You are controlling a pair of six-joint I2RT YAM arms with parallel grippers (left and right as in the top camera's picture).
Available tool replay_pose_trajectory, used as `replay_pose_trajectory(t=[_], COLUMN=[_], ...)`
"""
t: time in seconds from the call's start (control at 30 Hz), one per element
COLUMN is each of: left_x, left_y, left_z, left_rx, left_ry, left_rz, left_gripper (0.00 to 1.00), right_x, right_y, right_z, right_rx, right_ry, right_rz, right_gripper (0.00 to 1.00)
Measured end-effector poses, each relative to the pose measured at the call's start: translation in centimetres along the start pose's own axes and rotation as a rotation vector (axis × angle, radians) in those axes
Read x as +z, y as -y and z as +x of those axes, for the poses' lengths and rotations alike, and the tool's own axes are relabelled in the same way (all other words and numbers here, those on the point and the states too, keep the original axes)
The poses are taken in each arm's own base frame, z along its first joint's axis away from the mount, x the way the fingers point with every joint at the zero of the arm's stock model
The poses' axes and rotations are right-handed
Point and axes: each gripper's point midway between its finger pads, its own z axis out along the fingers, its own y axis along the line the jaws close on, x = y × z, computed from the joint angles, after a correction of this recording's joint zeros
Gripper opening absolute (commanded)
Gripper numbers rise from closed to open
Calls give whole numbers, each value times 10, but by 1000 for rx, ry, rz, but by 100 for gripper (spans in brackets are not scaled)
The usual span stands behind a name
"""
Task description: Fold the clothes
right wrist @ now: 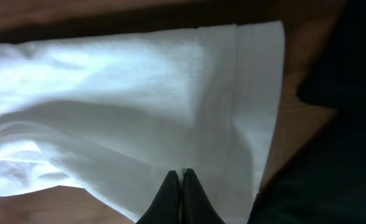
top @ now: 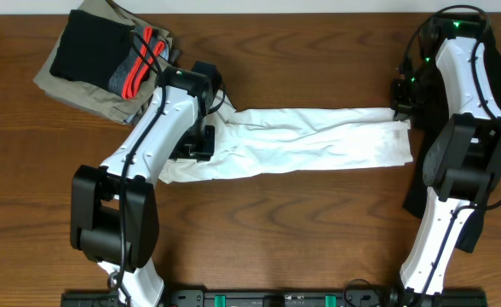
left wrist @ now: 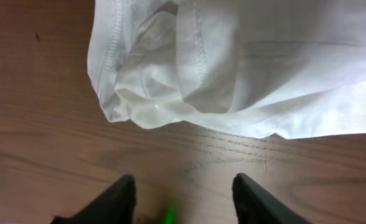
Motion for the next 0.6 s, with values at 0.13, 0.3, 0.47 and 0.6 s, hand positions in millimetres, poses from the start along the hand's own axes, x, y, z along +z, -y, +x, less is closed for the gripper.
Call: replay_pose_trajectory(t=[0.13,0.3,0.47,0.6], left_x=[0,0,-1,-1], left_y=[2,3,6,6], left_z=[-5,-10,-17,-20], left_rx=[-1,-8,-12,-14], left_ry=[19,40,70,81], left_rz=[7,14,23,27], left_gripper=[65,69,70,70], right_x=[16,43,53,52], right_y=[2,5,10,17], right_z=[8,19,12,1], right_rx=[4,4,0,11], right_ry=[-41,-89,-58,-9], right_rz=[0,0,-3,-6], right_gripper=[10,34,50,74])
